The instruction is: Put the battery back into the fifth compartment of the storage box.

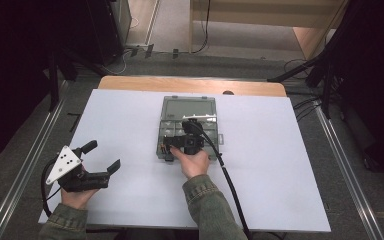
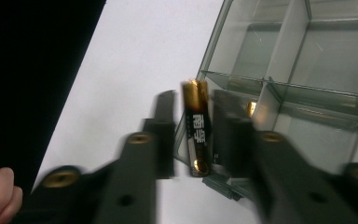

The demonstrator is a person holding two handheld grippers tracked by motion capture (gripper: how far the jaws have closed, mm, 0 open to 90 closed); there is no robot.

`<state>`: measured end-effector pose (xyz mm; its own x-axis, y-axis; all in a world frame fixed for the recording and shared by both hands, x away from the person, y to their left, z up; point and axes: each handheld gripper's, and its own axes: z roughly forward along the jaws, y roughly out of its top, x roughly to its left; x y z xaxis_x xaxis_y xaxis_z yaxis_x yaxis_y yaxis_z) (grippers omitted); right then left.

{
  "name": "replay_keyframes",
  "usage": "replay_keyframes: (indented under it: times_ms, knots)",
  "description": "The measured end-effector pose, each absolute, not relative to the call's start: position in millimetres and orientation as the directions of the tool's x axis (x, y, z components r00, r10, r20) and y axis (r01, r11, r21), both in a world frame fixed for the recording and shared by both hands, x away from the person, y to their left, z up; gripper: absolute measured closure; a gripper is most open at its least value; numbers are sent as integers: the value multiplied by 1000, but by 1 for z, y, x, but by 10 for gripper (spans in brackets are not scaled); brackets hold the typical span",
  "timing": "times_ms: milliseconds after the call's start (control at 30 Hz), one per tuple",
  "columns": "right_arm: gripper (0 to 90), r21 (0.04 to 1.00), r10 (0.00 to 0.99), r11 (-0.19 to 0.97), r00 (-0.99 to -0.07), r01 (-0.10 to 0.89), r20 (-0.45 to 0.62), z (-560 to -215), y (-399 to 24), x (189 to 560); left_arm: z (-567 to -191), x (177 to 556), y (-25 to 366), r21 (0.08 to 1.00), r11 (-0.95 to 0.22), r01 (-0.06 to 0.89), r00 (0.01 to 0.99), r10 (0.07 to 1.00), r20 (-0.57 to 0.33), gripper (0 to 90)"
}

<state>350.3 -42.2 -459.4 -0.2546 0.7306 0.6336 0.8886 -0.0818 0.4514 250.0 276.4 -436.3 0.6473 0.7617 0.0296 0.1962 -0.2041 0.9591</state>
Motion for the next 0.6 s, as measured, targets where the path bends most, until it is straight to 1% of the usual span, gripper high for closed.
replay_keyframes:
  times_ms: [100, 200, 233, 333, 400, 567, 600]
  knots:
    - [611, 457, 742, -78, -254, 886, 620, -459, -42, 350, -436, 250, 277, 959, -206, 196, 648, 761, 31, 34]
    - [498, 467, 753, -77, -256, 881, 607, -457, -45, 349, -436, 250, 276, 959, -205, 196, 648, 761, 30, 34]
    - [431, 477, 758, -73, -262, 876, 597, -456, -46, 348, -436, 250, 276, 959, -205, 196, 649, 761, 30, 34]
    - [297, 506, 770, -45, -293, 861, 567, -453, -50, 345, -436, 250, 276, 959, -204, 196, 648, 761, 30, 34]
    - [245, 520, 769, -32, -312, 854, 559, -451, -53, 345, -436, 250, 276, 959, -204, 195, 646, 762, 31, 34]
    - [168, 549, 777, 22, -360, 836, 517, -447, -63, 343, -436, 249, 276, 960, -202, 193, 644, 765, 31, 35]
    - [138, 554, 783, 30, -364, 832, 504, -446, -65, 342, -436, 249, 276, 960, -202, 192, 643, 765, 32, 34]
